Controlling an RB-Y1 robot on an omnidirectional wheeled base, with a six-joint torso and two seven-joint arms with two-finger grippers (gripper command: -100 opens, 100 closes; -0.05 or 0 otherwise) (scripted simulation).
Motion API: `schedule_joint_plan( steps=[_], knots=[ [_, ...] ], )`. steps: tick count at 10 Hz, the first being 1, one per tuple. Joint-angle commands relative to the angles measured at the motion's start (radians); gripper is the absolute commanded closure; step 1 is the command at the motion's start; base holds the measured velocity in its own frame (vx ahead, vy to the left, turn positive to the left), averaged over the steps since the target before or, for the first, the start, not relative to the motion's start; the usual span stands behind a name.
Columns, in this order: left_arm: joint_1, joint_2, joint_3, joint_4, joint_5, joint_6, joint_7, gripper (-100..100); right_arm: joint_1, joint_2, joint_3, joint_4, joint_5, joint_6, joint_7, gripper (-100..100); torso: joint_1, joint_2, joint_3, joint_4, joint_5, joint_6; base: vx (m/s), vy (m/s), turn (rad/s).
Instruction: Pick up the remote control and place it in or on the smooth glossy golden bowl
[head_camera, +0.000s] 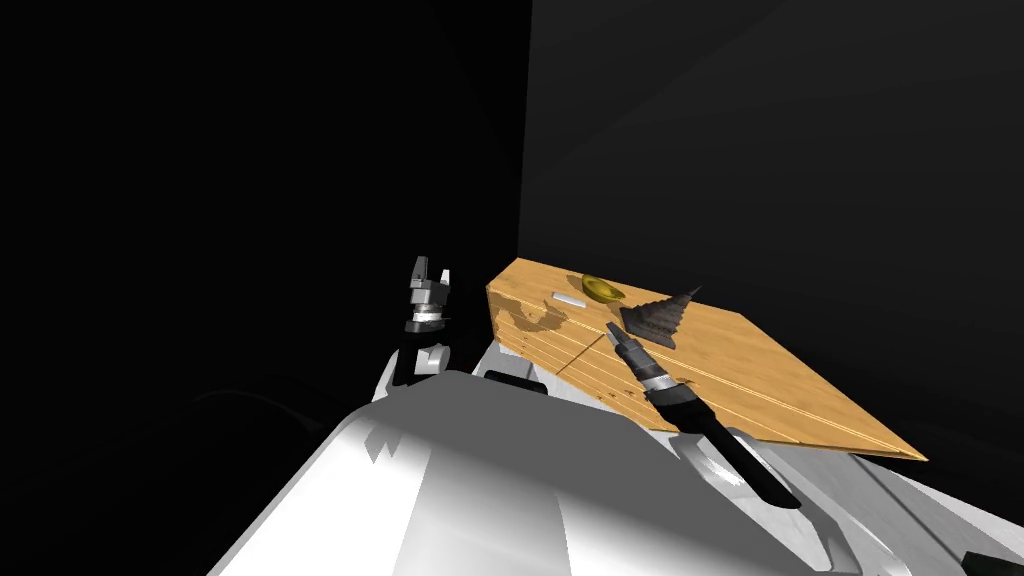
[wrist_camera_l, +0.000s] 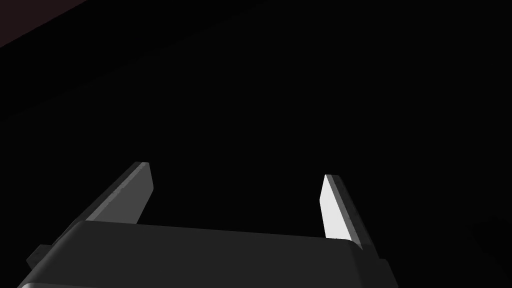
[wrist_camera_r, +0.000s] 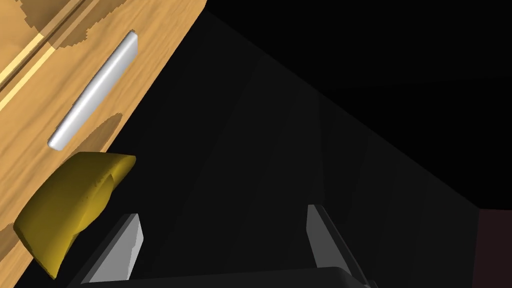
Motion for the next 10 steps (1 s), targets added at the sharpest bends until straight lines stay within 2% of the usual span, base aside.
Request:
schedule_joint_plan(
  steps=[1,2,3,4,5,6,8,9,10],
  knots=[
    [0.000,0.000,0.000,0.000,0.000,0.000,0.000,0,0.017,-0.050,0.003,0.002,-0.005,0.000,0.008,-100,0.000,0.000,0.000,0.000,0.000,0.000,-0.032,-0.027,0.161],
    [0.000,0.000,0.000,0.000,0.000,0.000,0.000,0,0.017,-0.070,0.003,0.002,-0.005,0.000,0.008,-100,0.000,0.000,0.000,0.000,0.000,0.001,-0.014,-0.011,-0.030],
    [0.000,0.000,0.000,0.000,0.000,0.000,0.000,0,0.039,-0.105,0.008,0.016,-0.018,0.002,0.015,-100,0.001,-0.001,0.000,0.000,0.000,0.002,-0.022,-0.008,0.353],
    [0.000,0.000,0.000,0.000,0.000,0.000,0.000,0,0.039,-0.138,0.008,0.016,-0.018,0.002,0.015,-100,0.001,-0.001,-0.001,0.000,0.000,0.000,-0.021,-0.023,0.186],
    [0.000,0.000,0.000,0.000,0.000,0.000,0.000,0,0.039,-0.148,0.008,0.016,-0.018,0.002,0.015,-100,0.000,-0.001,-0.001,0.000,0.000,0.001,-0.007,-0.012,-0.028],
    [0.000,0.000,0.000,0.000,0.000,0.000,0.000,0,0.063,-0.188,0.015,0.030,-0.031,0.005,0.022,-100,0.001,-0.002,-0.001,0.000,0.000,0.002,-0.015,-0.007,0.346],
    [0.000,0.000,0.000,0.000,0.000,0.000,0.000,0,0.063,-0.228,0.015,0.030,-0.031,0.005,0.022,-100,0.000,-0.002,-0.001,0.000,0.000,0.001,-0.013,-0.018,0.093],
    [0.000,0.000,0.000,0.000,0.000,0.000,0.000,0,0.086,-0.267,0.021,0.044,-0.044,0.007,0.029,-100,0.001,-0.002,-0.001,0.000,0.000,0.002,-0.019,-0.010,0.356],
    [0.000,0.000,0.000,0.000,0.000,0.000,0.000,0,0.086,-0.298,0.021,0.044,-0.044,0.007,0.029,-100,0.001,-0.002,-0.001,0.000,0.000,0.000,-0.016,-0.022,0.208]
  ],
)
